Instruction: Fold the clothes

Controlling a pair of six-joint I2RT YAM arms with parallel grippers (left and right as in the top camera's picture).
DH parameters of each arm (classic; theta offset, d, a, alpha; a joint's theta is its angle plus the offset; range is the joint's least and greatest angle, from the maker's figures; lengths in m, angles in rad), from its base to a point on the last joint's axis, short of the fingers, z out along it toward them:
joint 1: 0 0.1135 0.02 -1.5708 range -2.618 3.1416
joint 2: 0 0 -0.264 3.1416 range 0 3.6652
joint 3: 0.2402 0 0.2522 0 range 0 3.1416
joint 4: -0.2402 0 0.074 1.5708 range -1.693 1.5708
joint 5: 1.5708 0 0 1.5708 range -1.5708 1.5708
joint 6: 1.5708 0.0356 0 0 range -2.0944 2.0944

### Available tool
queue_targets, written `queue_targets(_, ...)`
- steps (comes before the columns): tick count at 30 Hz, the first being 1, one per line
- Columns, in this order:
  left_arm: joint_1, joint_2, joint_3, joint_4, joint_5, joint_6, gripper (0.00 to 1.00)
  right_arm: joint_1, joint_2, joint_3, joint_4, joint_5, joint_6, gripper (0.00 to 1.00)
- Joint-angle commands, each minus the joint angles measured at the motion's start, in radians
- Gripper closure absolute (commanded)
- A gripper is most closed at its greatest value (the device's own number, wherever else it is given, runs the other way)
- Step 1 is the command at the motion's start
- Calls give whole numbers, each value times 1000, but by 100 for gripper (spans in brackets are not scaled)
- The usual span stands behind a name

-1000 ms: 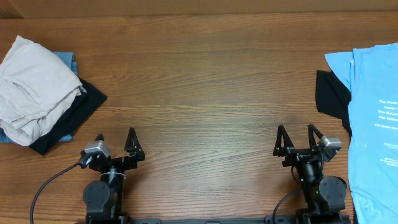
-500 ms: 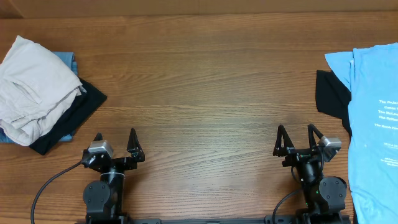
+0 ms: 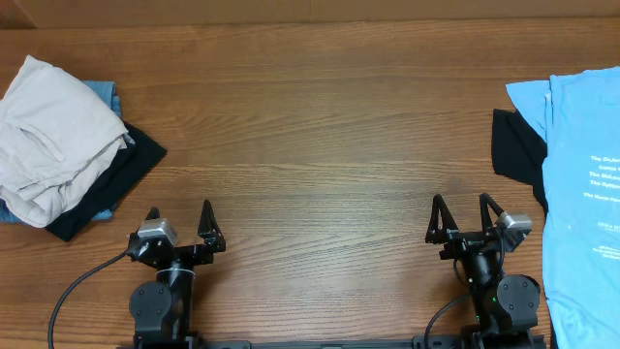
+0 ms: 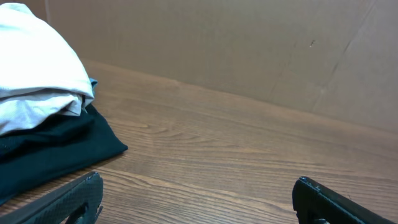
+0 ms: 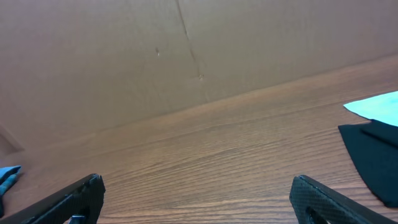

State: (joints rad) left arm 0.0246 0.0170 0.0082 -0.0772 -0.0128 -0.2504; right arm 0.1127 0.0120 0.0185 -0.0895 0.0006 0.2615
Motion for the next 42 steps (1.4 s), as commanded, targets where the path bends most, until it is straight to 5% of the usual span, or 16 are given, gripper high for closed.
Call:
queue_targets(1, -5, 2, -3, 2, -21, 78, 0, -3, -8, -11, 6, 6, 1, 0)
queue_targets(4, -5, 3, -3, 2, -21, 184, 0, -3, -8, -11, 5, 6, 1, 0)
queue_targets(22, -5, 3, -3, 2, -20, 184, 0, -3, -8, -11, 5, 10, -3, 0)
queue_targets(27, -5, 3, -3, 2, -20, 184, 0, -3, -8, -10, 6, 27, -164, 0)
queue_targets(42, -5, 3, -3, 2, -20, 184, 0, -3, -8, -10, 6, 21, -169, 0)
